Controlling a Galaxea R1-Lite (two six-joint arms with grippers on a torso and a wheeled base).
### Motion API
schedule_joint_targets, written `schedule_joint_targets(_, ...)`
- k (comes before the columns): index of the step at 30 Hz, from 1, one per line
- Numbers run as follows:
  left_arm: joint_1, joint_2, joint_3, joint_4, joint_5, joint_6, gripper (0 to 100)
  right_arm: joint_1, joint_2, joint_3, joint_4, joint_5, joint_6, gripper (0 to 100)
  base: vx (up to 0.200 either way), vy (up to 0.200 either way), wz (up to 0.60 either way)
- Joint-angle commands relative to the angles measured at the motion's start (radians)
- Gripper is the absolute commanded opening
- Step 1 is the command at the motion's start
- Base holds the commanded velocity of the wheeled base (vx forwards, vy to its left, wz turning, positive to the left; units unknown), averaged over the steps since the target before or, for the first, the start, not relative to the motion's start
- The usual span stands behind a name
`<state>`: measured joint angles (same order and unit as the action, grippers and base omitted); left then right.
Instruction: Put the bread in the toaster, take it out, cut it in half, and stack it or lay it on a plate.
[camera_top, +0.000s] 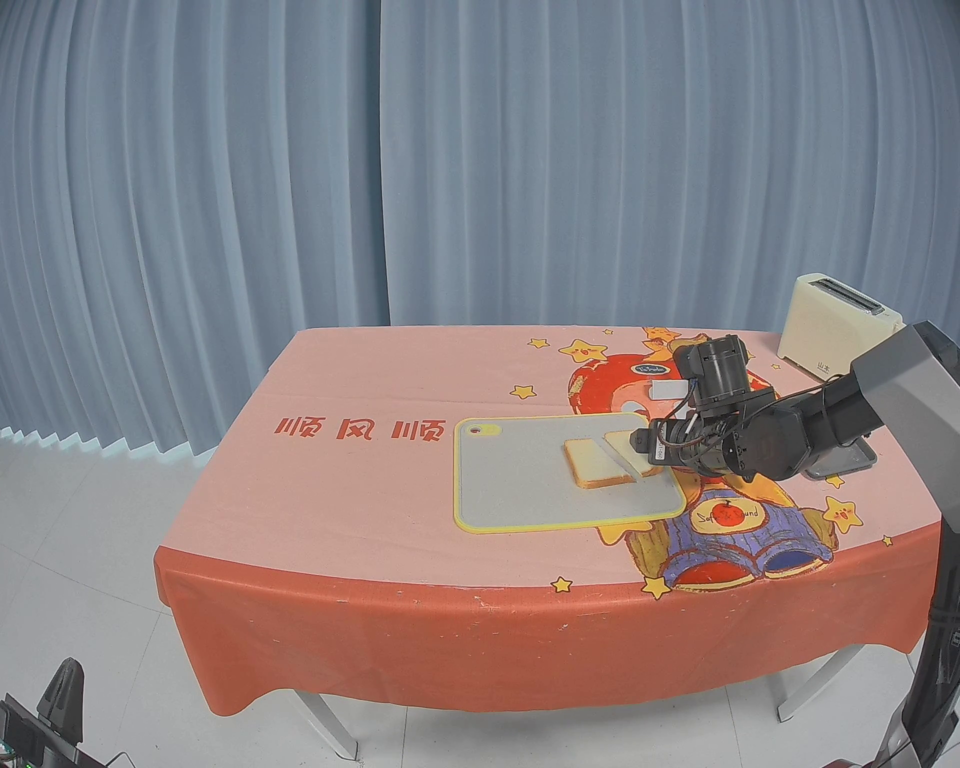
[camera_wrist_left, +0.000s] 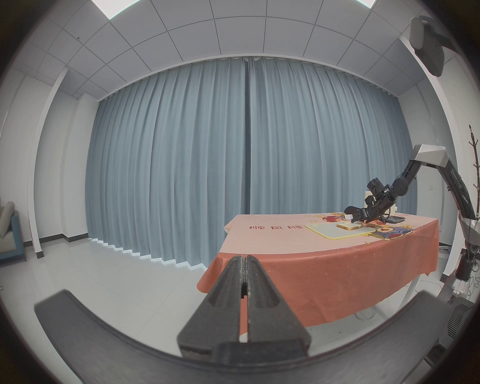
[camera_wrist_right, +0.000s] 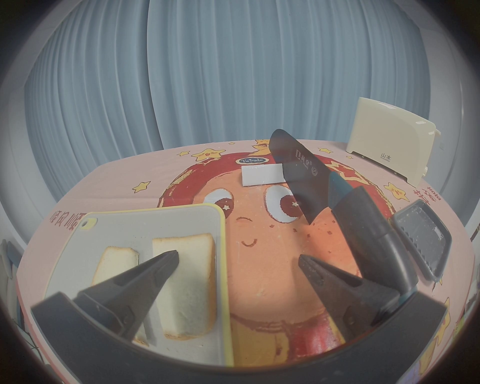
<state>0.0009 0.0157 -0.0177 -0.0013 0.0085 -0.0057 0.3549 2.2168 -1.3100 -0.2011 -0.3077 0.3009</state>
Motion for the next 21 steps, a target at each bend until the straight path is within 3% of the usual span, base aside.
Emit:
schedule_joint_targets(1,0.001,-0.016,0.018,-0.002,0.001,0.000,0,0.003,0.012,0.000,0.000,-0.001,0.000,0,0.000,0.000,0.00)
schedule_joint_targets(21,0.001,-0.016,0.018,-0.002,0.001,0.000,0,0.033,-0.082,0.012,-0.004,-0.001,0.000,0,0.000,0.000,0.00)
